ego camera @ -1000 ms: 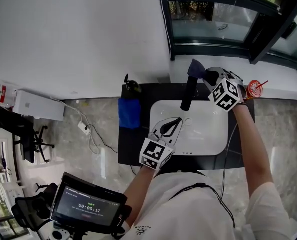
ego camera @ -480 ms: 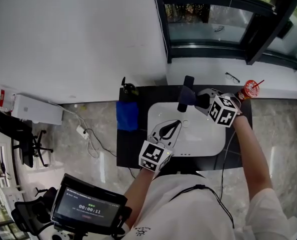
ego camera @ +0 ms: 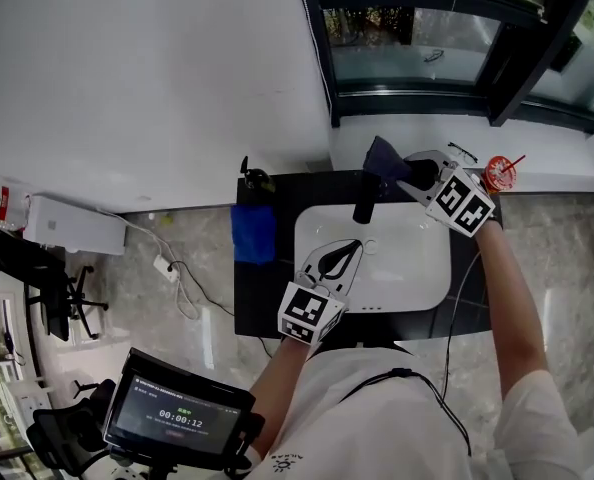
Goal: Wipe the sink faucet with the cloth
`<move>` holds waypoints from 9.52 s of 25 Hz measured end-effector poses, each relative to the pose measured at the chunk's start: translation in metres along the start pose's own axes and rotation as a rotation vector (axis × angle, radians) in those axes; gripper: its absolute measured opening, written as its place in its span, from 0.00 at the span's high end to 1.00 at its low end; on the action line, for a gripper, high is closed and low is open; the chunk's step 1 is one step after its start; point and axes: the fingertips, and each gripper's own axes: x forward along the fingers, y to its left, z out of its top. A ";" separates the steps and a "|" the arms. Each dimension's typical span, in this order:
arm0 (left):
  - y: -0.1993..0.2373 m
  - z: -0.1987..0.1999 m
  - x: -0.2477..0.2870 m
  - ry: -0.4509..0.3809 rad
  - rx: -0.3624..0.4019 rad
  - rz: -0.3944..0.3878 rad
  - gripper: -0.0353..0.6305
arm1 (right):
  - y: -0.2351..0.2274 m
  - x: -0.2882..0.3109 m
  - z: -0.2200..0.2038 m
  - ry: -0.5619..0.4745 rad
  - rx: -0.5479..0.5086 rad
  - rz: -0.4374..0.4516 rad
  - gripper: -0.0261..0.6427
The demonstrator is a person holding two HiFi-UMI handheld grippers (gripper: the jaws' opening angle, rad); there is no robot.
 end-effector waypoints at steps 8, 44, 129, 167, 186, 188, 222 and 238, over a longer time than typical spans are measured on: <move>0.004 -0.007 -0.005 0.012 -0.008 0.019 0.96 | -0.051 0.031 -0.016 0.139 -0.102 -0.211 0.78; 0.003 -0.011 -0.007 0.016 -0.021 0.017 0.96 | 0.140 0.034 -0.029 0.156 -0.115 0.330 0.78; 0.006 -0.007 -0.012 0.009 -0.012 0.017 0.96 | 0.075 0.021 -0.103 0.265 0.192 0.185 0.78; 0.006 -0.008 -0.013 0.020 0.002 0.009 0.96 | 0.030 0.062 -0.108 0.301 0.316 0.011 0.78; 0.005 -0.010 -0.017 0.035 -0.002 0.015 0.96 | 0.038 0.063 -0.182 0.521 0.278 -0.019 0.78; 0.006 -0.011 -0.020 0.038 -0.006 0.025 0.96 | 0.041 0.070 -0.184 0.529 0.281 -0.002 0.78; -0.006 0.011 -0.007 0.000 0.004 -0.012 0.96 | 0.001 0.016 -0.041 0.074 0.179 -0.039 0.78; 0.005 0.006 -0.015 0.006 -0.009 0.035 0.96 | 0.023 0.057 -0.146 0.373 0.295 0.006 0.78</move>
